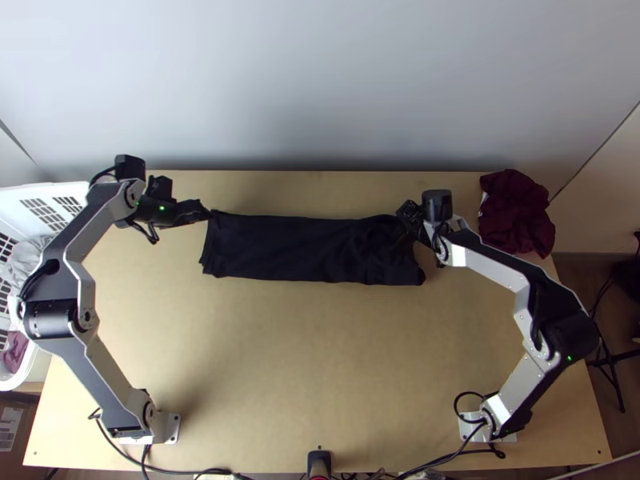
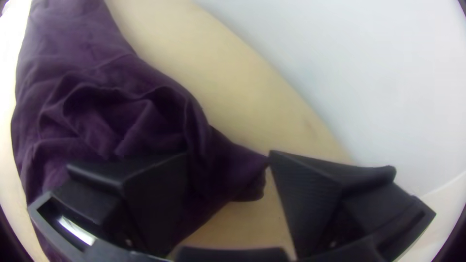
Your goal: Fold the t-shirt
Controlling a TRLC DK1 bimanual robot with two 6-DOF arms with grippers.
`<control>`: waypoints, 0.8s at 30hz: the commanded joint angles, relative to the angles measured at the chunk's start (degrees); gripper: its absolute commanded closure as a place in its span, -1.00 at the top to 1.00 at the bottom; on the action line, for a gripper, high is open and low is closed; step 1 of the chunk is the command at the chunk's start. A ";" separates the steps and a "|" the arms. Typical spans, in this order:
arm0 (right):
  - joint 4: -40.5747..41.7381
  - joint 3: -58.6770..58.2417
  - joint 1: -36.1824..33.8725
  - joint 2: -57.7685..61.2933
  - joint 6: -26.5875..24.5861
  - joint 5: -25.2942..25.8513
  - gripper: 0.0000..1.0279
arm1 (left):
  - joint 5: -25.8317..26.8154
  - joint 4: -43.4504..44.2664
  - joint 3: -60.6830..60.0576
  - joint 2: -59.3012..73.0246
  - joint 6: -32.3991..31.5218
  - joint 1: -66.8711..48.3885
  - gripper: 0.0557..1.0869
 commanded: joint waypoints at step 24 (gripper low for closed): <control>-30.04 4.83 4.54 -41.46 11.94 3.52 0.93 | 6.34 10.94 -16.52 -6.26 -0.72 0.33 0.90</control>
